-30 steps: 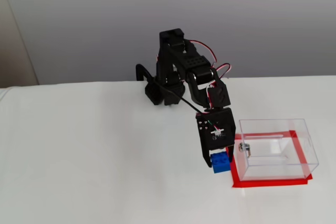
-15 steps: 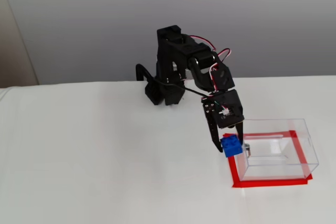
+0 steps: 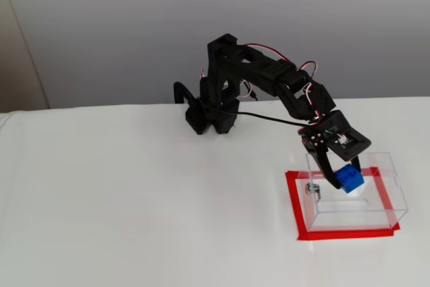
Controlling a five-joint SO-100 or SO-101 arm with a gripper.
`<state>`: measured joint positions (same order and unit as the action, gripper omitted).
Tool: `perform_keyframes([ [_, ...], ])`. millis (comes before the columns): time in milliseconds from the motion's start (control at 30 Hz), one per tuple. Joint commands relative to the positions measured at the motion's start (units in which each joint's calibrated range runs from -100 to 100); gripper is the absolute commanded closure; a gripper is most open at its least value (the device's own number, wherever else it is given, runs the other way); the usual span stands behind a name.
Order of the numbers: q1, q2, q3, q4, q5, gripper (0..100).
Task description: Pick the blue lego brick and place it into the transparent box
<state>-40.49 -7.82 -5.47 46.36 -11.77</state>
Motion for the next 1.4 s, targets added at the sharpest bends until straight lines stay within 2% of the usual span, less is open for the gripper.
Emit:
perform_keyframes([
  [0,-3.61,0.48,-2.85,-2.15,-0.44,90],
  [467,-13.37,5.91,-2.48,-1.62,-1.33,90],
  [967,-13.45,6.08,-1.85,-0.23,-1.33,89],
  [1167,-13.45,6.08,-1.85,-0.23,-1.01,69],
  [1367,-13.22,6.08,-1.85,-0.32,-0.96,68],
])
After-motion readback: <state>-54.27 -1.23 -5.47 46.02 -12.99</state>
